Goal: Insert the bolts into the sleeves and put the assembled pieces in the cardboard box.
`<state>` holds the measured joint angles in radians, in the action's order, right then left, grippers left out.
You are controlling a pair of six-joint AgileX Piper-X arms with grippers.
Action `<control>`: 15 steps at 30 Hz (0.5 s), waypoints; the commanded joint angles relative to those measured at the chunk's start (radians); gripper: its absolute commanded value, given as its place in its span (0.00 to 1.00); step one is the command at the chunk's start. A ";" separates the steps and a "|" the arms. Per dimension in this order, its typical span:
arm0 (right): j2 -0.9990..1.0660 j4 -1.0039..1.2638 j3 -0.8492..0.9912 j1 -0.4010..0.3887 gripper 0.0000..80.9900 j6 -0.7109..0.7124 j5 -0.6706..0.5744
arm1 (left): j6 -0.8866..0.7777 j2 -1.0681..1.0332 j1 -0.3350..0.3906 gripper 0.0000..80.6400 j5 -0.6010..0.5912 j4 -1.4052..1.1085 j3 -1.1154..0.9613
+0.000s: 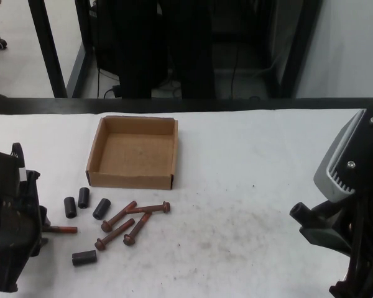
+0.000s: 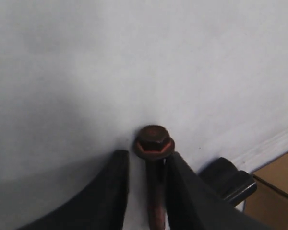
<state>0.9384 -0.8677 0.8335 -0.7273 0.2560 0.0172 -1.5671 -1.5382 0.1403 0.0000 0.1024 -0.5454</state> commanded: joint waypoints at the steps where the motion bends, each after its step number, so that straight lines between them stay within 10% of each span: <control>1: -0.007 0.004 0.003 0.000 0.00 0.012 -0.008 | -0.005 -0.026 -0.002 0.32 0.013 0.010 0.000; 15: -0.007 0.004 0.003 0.000 0.00 0.013 -0.008 | -0.027 -0.080 -0.002 0.18 0.005 0.011 0.000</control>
<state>0.9384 -0.8677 0.8335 -0.7273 0.2613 0.0172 -1.5858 -1.5696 0.1403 0.0000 0.0898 -0.5522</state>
